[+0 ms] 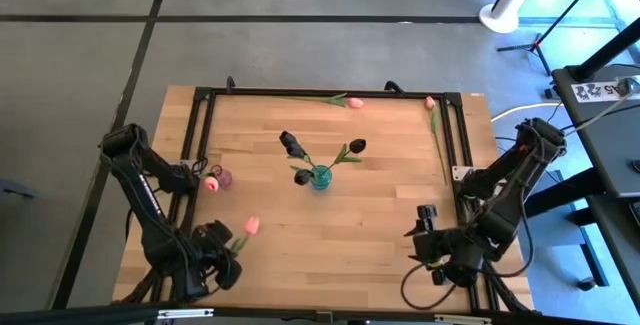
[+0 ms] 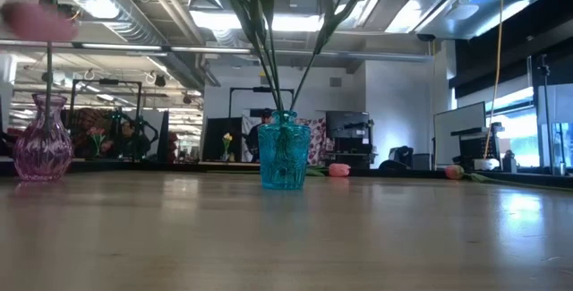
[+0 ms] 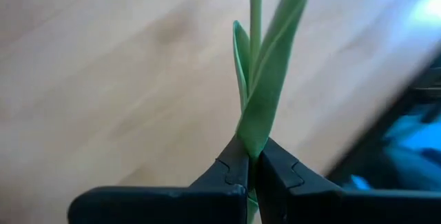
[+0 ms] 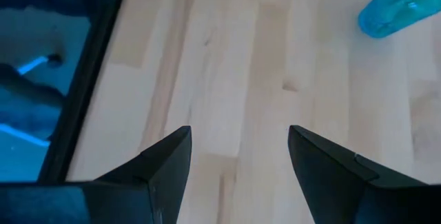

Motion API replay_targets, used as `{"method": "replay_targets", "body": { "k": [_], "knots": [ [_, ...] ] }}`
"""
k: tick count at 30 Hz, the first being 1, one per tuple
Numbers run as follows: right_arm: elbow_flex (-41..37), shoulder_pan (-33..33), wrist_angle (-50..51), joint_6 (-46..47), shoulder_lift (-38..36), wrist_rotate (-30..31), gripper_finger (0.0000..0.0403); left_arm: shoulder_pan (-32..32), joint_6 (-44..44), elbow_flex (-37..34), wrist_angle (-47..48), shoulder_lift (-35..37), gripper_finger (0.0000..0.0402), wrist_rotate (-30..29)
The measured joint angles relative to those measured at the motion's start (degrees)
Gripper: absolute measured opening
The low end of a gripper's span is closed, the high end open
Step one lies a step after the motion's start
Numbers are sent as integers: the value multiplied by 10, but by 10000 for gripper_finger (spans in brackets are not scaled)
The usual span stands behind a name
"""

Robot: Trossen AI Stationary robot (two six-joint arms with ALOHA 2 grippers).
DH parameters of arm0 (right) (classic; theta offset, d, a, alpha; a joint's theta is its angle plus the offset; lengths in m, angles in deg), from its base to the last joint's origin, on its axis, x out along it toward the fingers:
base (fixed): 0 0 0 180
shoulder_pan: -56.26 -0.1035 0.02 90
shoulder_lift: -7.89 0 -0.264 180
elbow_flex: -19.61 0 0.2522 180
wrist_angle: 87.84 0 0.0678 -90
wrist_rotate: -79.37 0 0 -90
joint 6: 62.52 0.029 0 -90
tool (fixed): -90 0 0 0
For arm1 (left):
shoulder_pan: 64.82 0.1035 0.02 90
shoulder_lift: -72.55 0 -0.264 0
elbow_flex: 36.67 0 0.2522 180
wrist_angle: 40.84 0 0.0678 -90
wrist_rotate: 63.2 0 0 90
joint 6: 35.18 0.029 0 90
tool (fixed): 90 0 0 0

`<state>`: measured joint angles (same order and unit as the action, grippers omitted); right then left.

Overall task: Sort flowers into vase by color
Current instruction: Put the bottom pink tulip into the pink vase

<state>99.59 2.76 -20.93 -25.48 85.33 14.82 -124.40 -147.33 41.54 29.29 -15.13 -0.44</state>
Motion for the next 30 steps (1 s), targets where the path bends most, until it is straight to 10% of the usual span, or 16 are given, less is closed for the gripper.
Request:
{"method": "replay_targets", "body": {
  "k": [11, 30],
  "knots": [
    [0, -79, 1, 21, -22, 51, 241, 73, 241, 116, -67, 0, 3, -108],
    [0, -80, -9, 53, -24, 45, 241, 223, 899, 142, -470, 70, 5, -26]
  ]
}}
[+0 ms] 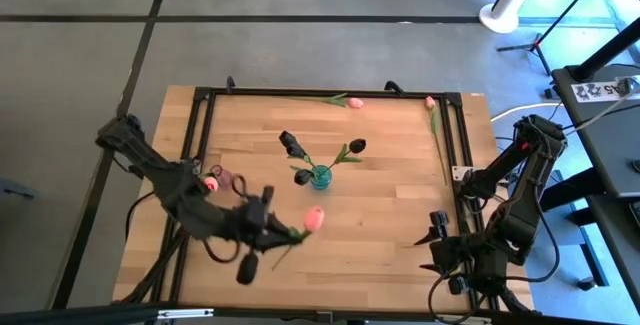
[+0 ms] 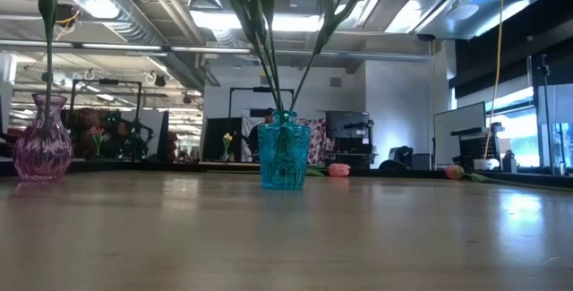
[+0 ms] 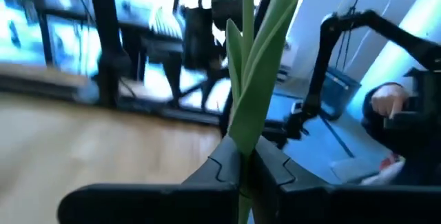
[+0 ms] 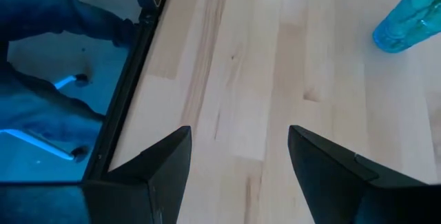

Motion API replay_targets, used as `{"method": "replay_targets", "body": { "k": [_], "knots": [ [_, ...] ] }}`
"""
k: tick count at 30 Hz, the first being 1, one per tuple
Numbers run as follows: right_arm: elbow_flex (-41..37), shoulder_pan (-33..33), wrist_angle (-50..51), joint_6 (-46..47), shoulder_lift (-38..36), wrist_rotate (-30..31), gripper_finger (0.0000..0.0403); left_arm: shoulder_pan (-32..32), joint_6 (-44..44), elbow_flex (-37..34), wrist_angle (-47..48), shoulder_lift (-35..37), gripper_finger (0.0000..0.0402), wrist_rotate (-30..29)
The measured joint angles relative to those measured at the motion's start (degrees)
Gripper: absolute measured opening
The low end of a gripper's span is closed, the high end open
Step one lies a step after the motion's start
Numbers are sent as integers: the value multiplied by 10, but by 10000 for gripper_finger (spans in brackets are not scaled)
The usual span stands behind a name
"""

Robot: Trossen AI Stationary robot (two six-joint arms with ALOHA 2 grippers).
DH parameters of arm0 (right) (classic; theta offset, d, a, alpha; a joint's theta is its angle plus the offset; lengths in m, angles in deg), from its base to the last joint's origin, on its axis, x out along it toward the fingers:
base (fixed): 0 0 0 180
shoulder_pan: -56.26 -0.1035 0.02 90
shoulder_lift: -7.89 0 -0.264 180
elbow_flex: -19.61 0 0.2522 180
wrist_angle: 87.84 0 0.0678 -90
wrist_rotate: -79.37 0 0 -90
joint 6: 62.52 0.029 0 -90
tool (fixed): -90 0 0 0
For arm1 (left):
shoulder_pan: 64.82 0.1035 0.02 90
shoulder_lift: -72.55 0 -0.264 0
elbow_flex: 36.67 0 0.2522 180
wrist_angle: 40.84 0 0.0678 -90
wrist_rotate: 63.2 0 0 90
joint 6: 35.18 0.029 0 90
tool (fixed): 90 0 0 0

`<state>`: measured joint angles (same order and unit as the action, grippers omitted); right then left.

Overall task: Sort flowers into vase by color
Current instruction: Put the bottom pink tulip into the pink vase

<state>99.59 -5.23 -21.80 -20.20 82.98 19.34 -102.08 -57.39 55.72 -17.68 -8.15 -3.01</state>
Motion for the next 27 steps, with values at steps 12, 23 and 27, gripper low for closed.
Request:
{"method": "replay_targets", "body": {
  "k": [12, 23, 27],
  "knots": [
    [0, 44, -15, 9, 0, 30, 241, 93, 110, 1, 223, 167, 3, -117],
    [0, 158, -12, -22, 0, 12, 241, 64, -92, -91, 476, 312, 2, -383],
    [0, 202, -15, -32, 0, -1, 241, 51, -163, -165, 491, 348, 2, -435]
  ]
}}
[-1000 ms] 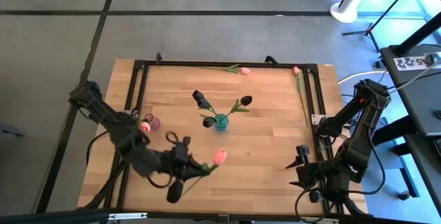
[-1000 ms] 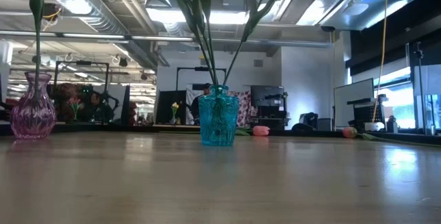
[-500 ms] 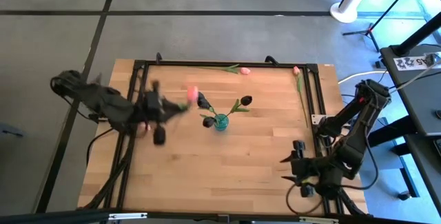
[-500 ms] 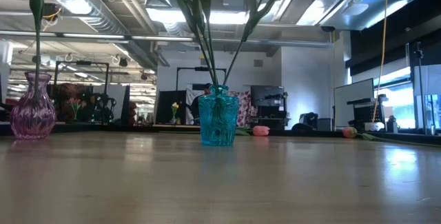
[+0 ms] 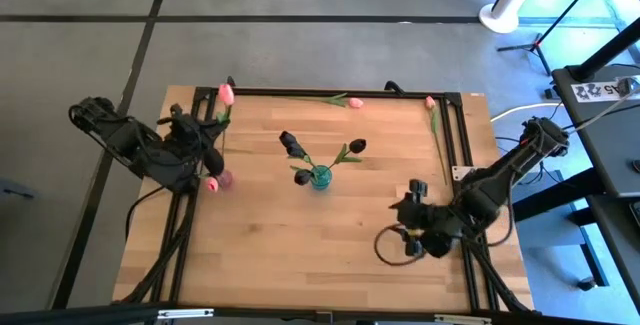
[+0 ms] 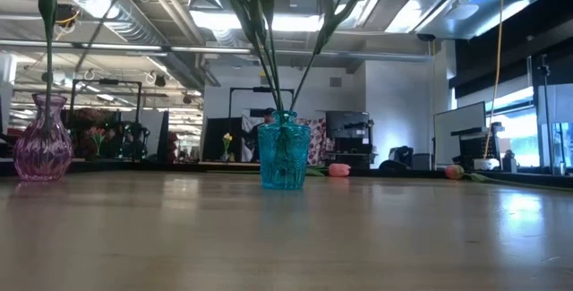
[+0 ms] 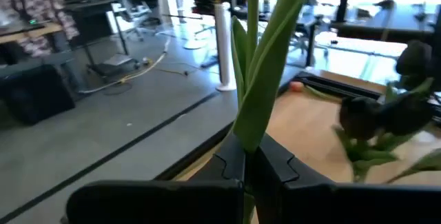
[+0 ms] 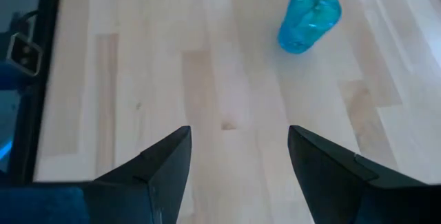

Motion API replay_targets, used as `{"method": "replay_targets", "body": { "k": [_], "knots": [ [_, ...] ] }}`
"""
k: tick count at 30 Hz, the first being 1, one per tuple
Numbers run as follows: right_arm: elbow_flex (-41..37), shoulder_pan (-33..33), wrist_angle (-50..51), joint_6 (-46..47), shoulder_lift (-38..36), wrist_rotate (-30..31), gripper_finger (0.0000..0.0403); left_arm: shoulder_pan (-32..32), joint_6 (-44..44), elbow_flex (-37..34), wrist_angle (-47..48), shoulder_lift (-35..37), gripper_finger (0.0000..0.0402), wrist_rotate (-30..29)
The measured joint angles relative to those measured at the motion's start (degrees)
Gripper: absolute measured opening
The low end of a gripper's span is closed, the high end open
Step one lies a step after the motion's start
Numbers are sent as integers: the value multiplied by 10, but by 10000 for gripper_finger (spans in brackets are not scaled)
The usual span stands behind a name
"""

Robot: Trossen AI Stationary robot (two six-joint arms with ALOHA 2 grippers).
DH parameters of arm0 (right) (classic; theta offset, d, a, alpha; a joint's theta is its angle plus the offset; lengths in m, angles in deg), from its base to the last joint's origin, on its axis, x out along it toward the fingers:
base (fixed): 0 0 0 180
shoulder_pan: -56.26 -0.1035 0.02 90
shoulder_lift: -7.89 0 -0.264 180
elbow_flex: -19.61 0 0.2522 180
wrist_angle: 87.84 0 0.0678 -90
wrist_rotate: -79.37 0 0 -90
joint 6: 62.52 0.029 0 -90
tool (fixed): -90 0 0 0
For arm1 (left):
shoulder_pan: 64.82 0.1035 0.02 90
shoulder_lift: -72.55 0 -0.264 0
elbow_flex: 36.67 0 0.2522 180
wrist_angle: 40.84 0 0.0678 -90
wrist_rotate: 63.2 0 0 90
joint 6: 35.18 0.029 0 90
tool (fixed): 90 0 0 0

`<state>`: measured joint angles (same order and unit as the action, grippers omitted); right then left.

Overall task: Sort flowers into vase by color
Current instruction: Put the bottom pink tulip into the pink vase

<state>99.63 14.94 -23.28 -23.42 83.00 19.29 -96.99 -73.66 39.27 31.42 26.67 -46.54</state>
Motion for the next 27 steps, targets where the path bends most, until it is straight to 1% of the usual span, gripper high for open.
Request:
{"method": "replay_targets", "body": {
  "k": [2, 6, 11, 15, 22, 24, 27],
  "knots": [
    [0, 15, -1, -1, 0, -8, 241, -4, -31, -29, 10, 17, 2, -15],
    [0, 34, -1, -5, 0, -17, 241, -9, -39, -65, 15, 47, 2, -15],
    [0, 56, -2, -6, 0, -21, 241, -10, -45, -70, 16, 73, 2, 12],
    [0, 77, -2, -6, 0, -25, 241, -10, -22, -70, 20, 94, 2, 31],
    [0, 93, -2, -15, 0, -24, 241, -10, -19, -70, 30, 111, 3, 52],
    [0, 93, -2, -21, 0, -14, 241, -10, -19, -78, 26, 111, 3, 54],
    [0, 93, -2, -20, 0, 5, 241, -10, -35, -108, 24, 110, 3, 54]
  ]
}}
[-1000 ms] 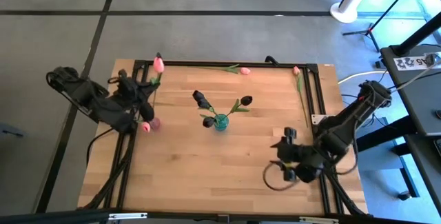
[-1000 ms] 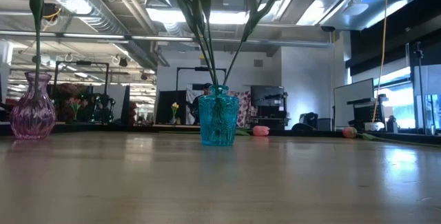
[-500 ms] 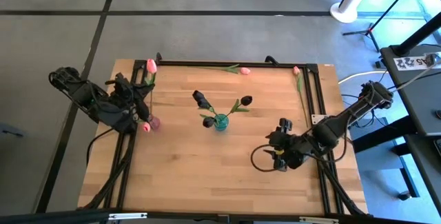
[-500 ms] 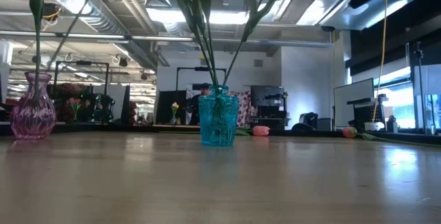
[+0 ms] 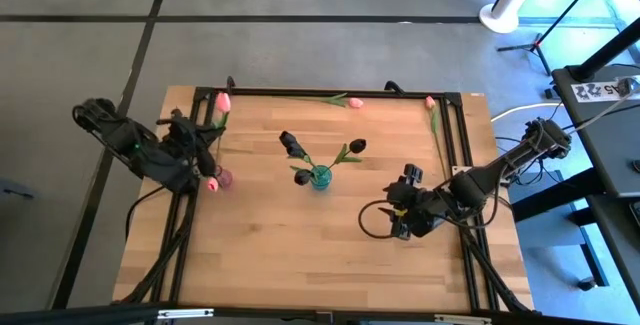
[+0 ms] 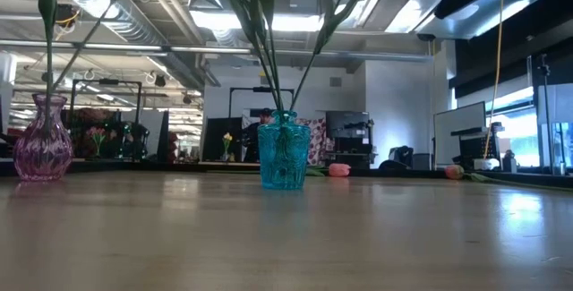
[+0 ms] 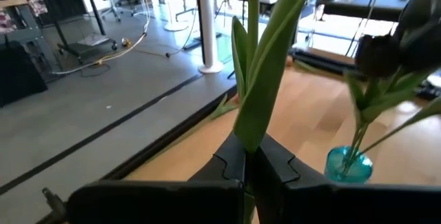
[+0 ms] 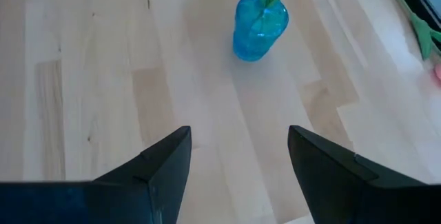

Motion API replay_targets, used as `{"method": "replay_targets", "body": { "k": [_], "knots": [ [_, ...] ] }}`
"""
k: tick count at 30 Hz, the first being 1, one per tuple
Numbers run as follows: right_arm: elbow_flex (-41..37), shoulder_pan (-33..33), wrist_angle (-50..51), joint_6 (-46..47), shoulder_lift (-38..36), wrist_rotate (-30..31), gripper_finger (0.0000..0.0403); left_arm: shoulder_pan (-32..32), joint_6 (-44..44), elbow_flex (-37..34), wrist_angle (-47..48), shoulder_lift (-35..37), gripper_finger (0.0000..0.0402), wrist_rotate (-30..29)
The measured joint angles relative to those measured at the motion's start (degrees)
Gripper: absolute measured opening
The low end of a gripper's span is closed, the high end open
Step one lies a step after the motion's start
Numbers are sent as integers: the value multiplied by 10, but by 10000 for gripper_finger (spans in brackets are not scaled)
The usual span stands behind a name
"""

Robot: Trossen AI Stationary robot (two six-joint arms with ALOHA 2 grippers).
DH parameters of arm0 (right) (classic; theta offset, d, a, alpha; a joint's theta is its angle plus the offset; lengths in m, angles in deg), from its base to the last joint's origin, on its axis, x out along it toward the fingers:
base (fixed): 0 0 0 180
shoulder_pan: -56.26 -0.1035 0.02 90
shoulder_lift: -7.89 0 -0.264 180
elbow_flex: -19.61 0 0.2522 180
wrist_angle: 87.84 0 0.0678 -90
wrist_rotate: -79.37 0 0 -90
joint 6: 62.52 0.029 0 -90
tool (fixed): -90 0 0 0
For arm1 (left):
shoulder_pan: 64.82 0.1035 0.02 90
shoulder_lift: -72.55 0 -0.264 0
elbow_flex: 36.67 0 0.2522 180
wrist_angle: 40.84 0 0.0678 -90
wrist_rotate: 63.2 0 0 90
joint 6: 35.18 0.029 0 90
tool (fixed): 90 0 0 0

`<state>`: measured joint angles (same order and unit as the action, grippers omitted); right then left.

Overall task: Sort flowers into vase by color
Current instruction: Put the bottom pink tulip into the pink vase

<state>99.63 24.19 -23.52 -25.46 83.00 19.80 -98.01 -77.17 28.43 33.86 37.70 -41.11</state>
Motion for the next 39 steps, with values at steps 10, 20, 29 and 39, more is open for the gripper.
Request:
{"method": "replay_targets", "body": {
  "k": [10, 20, 29, 39],
  "knots": [
    [0, -1, 0, 0, 0, -14, 241, 0, -84, -47, -1, 0, 9, 73],
    [0, -1, 0, -3, 0, 0, 241, 7, -119, -47, 63, 0, 47, 160],
    [0, -1, -2, -1, 0, 0, 241, 22, -134, -32, 126, 2, 69, 160],
    [0, -1, 0, 0, 0, 0, 241, 22, -148, -12, 152, 1, 70, 222]
  ]
}}
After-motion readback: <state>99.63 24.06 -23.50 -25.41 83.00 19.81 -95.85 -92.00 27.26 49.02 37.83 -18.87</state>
